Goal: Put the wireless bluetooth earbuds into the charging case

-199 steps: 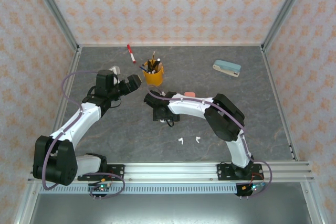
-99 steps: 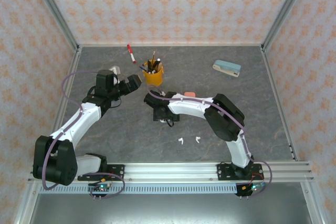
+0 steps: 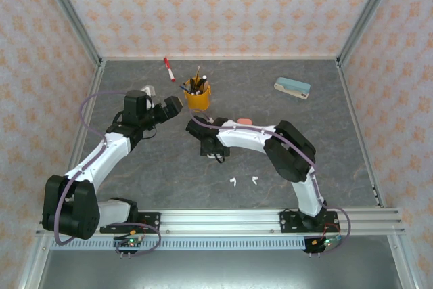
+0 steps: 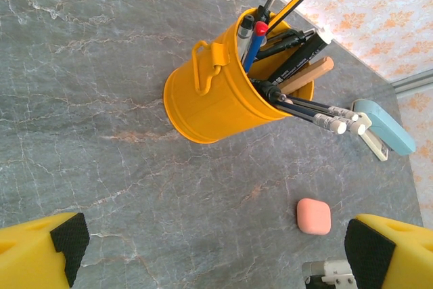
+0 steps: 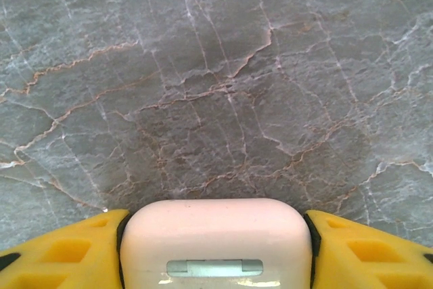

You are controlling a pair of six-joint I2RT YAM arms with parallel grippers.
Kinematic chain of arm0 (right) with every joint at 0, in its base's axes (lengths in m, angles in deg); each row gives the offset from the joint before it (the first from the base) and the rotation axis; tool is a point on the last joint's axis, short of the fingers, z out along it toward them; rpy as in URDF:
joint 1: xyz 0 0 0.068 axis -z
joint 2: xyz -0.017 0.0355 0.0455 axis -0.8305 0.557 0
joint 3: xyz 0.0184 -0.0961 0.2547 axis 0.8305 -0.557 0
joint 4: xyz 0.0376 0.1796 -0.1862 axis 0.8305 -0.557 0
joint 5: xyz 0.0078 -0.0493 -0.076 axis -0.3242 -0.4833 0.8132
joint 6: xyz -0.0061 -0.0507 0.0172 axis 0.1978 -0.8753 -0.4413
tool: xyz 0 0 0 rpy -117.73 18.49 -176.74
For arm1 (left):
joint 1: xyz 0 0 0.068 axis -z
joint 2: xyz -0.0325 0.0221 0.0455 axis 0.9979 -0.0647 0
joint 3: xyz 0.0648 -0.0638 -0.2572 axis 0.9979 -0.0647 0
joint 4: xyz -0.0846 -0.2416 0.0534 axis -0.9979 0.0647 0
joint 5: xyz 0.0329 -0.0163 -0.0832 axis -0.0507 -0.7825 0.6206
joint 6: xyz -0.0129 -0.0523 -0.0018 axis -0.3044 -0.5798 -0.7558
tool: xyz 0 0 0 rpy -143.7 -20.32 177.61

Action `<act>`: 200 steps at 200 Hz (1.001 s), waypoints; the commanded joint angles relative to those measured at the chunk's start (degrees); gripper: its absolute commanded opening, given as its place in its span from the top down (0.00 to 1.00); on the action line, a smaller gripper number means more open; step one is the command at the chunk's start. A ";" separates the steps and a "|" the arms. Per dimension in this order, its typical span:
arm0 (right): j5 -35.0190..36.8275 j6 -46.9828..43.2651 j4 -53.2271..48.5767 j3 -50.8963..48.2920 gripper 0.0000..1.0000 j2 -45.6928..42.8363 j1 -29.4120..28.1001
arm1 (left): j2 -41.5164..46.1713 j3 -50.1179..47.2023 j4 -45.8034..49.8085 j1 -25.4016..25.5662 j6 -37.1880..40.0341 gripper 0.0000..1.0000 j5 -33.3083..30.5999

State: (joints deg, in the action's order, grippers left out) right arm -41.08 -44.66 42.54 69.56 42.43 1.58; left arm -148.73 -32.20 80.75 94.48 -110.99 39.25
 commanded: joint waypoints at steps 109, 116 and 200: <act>3.76 10.49 4.02 -5.86 0.46 -14.50 6.85 | -0.31 -12.63 -17.20 3.69 -4.95 0.00 4.73; 3.58 11.20 4.56 -6.54 0.46 -15.33 7.69 | -0.55 -14.27 -20.38 4.12 -5.93 0.00 5.37; -4.05 17.33 13.67 -11.37 0.46 -20.90 15.07 | -10.70 -24.23 -56.95 18.64 -11.05 0.01 -0.70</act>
State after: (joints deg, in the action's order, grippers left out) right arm -42.77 -30.12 52.62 58.81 23.76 15.86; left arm -156.83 -55.76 39.38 109.08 -121.22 42.58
